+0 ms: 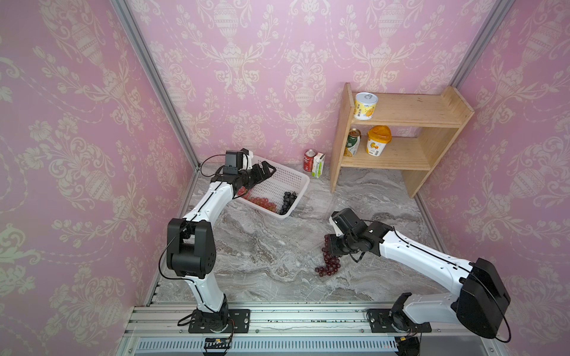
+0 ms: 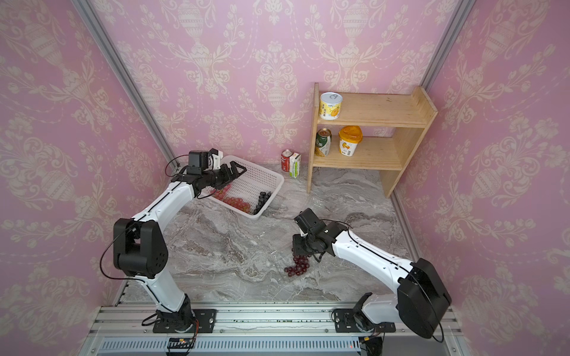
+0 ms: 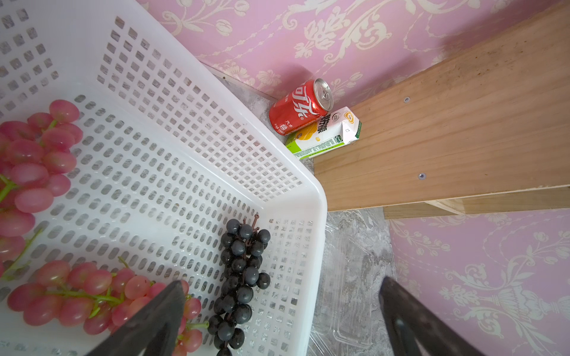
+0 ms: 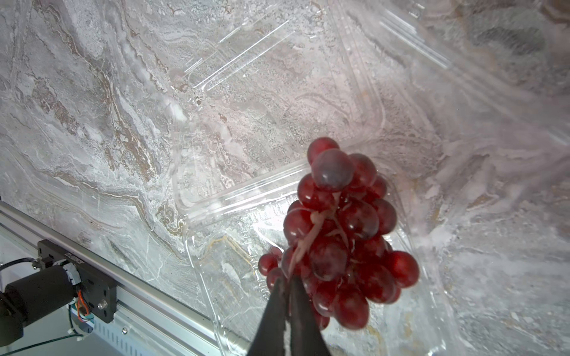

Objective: Pack grapes into containers
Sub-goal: Place the grape into the packing box, then adjust the packing box at the center of the board.

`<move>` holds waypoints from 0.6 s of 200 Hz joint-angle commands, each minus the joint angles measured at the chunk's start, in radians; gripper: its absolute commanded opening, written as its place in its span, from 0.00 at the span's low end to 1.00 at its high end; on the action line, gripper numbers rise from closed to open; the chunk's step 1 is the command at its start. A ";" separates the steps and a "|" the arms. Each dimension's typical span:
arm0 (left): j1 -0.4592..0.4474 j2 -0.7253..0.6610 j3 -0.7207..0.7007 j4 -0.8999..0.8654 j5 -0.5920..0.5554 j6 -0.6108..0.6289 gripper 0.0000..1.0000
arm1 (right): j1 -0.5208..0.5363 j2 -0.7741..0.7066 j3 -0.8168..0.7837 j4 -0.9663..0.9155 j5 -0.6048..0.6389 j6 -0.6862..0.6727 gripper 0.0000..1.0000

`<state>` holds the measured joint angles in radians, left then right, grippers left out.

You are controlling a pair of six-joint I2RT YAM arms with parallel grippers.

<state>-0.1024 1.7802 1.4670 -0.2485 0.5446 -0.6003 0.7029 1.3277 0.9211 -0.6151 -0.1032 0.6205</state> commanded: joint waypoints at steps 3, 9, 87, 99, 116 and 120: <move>-0.011 -0.016 0.005 -0.011 0.003 0.017 0.99 | 0.024 -0.005 0.036 -0.048 0.026 -0.016 0.24; -0.011 -0.015 0.007 -0.013 0.000 0.020 0.99 | 0.033 -0.008 0.038 -0.048 0.023 -0.016 0.28; -0.010 -0.023 0.015 -0.026 -0.011 0.031 0.99 | 0.166 0.055 0.042 0.063 -0.030 0.055 0.76; -0.009 -0.022 0.018 -0.030 -0.012 0.034 0.99 | 0.172 0.088 0.045 0.087 -0.040 0.076 0.79; -0.009 -0.026 0.020 -0.037 -0.016 0.040 0.99 | 0.174 0.143 0.053 0.114 -0.051 0.092 0.81; -0.008 -0.026 0.020 -0.037 -0.016 0.040 0.99 | 0.175 0.157 0.058 0.118 -0.054 0.094 0.81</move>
<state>-0.1024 1.7802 1.4673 -0.2562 0.5442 -0.5930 0.8692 1.4193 0.9493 -0.5503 -0.1310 0.6685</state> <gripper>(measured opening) 0.992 0.800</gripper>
